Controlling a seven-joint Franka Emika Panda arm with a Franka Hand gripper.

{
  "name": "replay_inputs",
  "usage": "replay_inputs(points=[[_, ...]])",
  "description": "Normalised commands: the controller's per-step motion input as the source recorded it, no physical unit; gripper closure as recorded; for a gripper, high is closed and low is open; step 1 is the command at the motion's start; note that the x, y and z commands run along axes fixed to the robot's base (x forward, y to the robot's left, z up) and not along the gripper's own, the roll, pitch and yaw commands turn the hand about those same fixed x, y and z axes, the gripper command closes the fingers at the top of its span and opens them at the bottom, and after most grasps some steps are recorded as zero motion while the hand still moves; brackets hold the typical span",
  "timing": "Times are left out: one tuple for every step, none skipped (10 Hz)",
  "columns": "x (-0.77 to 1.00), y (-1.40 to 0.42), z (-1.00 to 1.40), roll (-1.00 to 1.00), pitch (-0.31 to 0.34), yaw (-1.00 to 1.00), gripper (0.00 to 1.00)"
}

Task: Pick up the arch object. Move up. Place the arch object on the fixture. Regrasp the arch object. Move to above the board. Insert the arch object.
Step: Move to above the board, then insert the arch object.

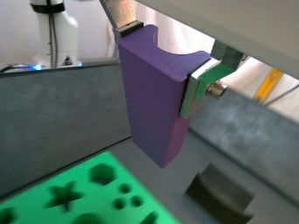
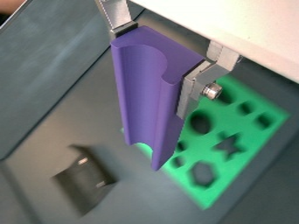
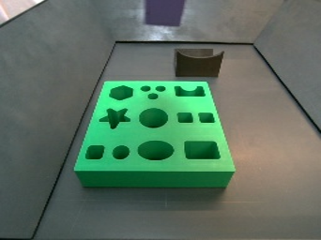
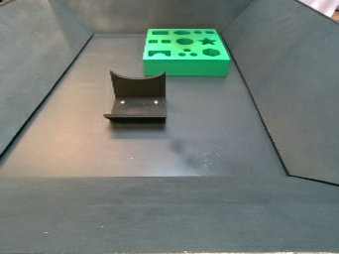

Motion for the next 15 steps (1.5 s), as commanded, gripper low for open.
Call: replay_inputs(points=[[-0.29,-0.20,0.06,-1.00,-0.063,-0.11,1.00],[-0.17,-0.09,0.04,-1.00,-0.055,-0.10,1.00],[-0.13,-0.06,0.03,-1.00,-0.060,-0.11,1.00],[-0.09,0.00,0.01,-0.74,-0.057,-0.06,1.00],[-0.08,0.02,0.01,-0.59,-0.056,-0.05,1.00],[-0.06,0.02,0.00,-0.36,-0.049,-0.02,1.00],[-0.05,0.01,0.00,-0.24,-0.039,-0.02,1.00],[0.00,0.00,0.00,0.00,0.007,0.00,1.00],[0.00,0.00,0.00,0.00,-0.007,0.00,1.00],[0.00,0.00,-0.02,0.02,-0.001,0.00,1.00],[0.45,0.00,0.00,0.01,0.203,0.00,1.00],[0.67,0.56,-0.11,-0.12,0.227,0.00,1.00],[0.77,0.58,-0.31,-0.12,0.170,0.00,1.00],[0.88,0.57,-0.48,-0.04,0.163,0.00,1.00],[0.99,0.53,-0.59,0.00,0.150,0.00,1.00]])
